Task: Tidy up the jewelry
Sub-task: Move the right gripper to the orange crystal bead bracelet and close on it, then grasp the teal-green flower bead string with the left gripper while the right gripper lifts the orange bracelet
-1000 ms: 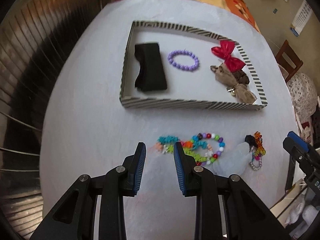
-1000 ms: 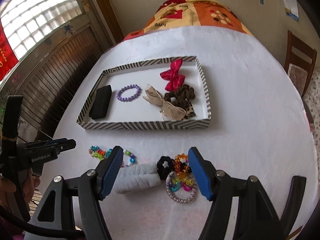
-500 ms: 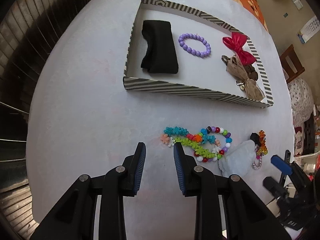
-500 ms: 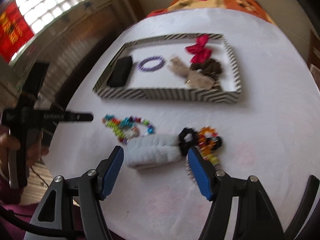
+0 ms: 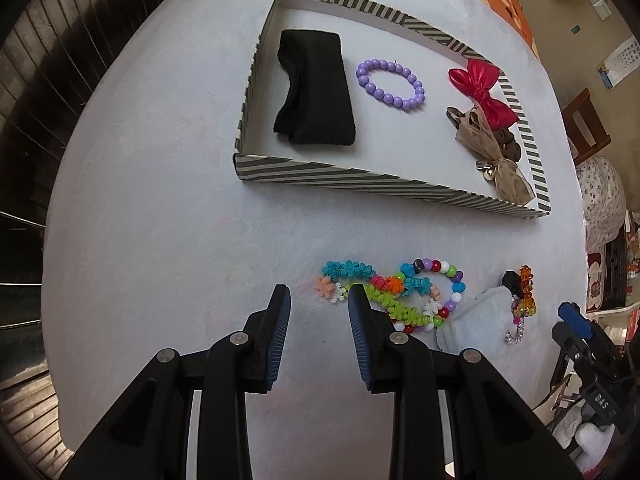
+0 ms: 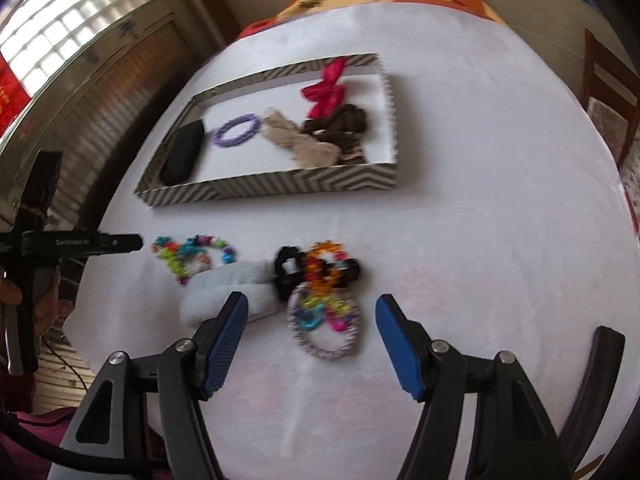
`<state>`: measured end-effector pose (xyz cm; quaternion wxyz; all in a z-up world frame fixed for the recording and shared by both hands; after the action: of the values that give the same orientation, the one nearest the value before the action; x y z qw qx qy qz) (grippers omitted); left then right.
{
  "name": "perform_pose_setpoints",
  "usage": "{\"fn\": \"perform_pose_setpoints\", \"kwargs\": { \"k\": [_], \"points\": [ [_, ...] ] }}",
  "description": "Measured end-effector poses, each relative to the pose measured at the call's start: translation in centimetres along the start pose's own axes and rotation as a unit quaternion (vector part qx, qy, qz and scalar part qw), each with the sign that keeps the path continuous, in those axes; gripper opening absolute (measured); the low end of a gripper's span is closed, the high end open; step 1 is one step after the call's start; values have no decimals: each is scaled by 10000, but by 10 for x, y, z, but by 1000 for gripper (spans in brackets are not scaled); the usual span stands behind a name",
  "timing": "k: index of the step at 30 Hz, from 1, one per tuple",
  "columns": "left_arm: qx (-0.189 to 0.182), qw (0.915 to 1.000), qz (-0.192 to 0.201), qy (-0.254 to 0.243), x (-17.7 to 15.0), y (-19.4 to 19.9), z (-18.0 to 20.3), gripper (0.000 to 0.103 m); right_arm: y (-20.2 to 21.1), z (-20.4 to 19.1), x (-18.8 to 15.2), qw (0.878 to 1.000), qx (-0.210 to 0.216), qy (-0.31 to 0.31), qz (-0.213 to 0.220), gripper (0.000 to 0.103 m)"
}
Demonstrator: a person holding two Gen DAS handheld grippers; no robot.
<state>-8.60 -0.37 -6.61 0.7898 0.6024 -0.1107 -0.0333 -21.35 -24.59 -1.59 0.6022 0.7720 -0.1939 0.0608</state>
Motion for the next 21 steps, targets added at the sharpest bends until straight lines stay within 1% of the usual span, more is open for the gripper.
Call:
{"fn": "perform_pose_setpoints", "kwargs": {
  "k": [1,3,5,7,10,11,13,16,20,21],
  "points": [
    [8,10000,-14,-5,1,-1,1,9,-2,0,1,10000,11,31,-13,57],
    [29,10000,-26,-21,2,-3,2,9,-7,-4,1,9999,29,134,-32,51],
    [40,10000,-32,-41,3,-4,3,9,-15,-9,1,9996,14,270,-102,49],
    [34,10000,-65,-67,3,-6,3,9,-23,-12,0,9993,2,341,-173,42],
    [-33,9999,-105,-103,4,-9,4,10,-34,-9,-3,9990,-25,345,-292,33],
    [-43,9999,-108,-128,4,-9,5,12,-35,-8,-4,9990,-8,326,-301,31],
    [-50,9997,-115,-202,5,-12,8,14,-37,-4,-5,9993,49,255,-285,24],
    [-70,9994,-134,-308,6,-17,11,15,-35,1,-3,9996,172,148,-138,19],
    [-21,9992,-214,-324,8,-26,12,16,-37,4,-4,9996,249,107,-126,15],
    [-13,9993,-145,-358,10,-25,13,17,-37,4,-4,9995,257,108,-121,13]
  ]
}}
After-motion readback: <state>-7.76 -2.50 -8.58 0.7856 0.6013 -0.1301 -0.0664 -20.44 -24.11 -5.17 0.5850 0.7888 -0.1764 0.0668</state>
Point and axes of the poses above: each gripper's, at about its wrist camera, not at the fingertips, and y roughly against the way its jaws point, z to its right, x to its top, the point moved 5 cm from there along -y, roughly the way its jaws point, and after that the axes turned 1 degree about -z, right-handed, at the moved point
